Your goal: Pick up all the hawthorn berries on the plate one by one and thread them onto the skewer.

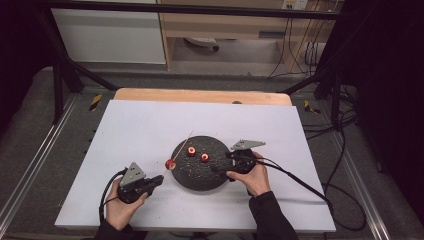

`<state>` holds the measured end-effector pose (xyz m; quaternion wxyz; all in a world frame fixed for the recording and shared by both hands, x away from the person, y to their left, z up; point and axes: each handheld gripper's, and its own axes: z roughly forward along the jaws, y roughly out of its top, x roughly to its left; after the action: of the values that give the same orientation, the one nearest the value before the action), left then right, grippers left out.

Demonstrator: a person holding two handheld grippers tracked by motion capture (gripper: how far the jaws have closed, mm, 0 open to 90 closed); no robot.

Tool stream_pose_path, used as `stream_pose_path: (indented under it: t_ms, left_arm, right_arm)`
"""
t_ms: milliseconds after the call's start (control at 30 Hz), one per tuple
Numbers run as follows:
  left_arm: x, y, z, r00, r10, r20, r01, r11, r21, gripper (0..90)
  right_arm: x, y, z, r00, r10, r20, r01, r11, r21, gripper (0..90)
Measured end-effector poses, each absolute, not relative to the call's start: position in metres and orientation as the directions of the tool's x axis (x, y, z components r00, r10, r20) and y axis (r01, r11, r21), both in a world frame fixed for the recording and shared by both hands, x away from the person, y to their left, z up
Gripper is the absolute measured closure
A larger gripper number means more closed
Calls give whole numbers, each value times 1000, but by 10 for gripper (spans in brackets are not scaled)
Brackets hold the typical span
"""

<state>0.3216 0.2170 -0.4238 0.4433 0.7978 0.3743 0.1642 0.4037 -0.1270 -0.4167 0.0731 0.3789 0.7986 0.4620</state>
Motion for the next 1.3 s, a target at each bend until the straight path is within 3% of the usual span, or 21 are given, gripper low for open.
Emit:
stream_pose_path:
  t_ms: [233,467,867,1300]
  left_arm:
    - [320,222,-425,667,742,-68,457,-335,824,884]
    - [320,224,-426,665,744,-68,457,-334,824,884]
    - [319,232,-429,670,740,-51,460,-361,811,882]
    - [321,237,-430,669,741,-56,470,-364,804,882]
  right_arm:
    - [412,-120,-412,-730,667,147,525,410,746,142]
    - [418,-118,-416,-719,678,152,566,445,694,145]
    - [435,-96,-408,-755,649,90,550,553,626,109]
    - [465,-63,-400,-797,602,55,535,660,527,252]
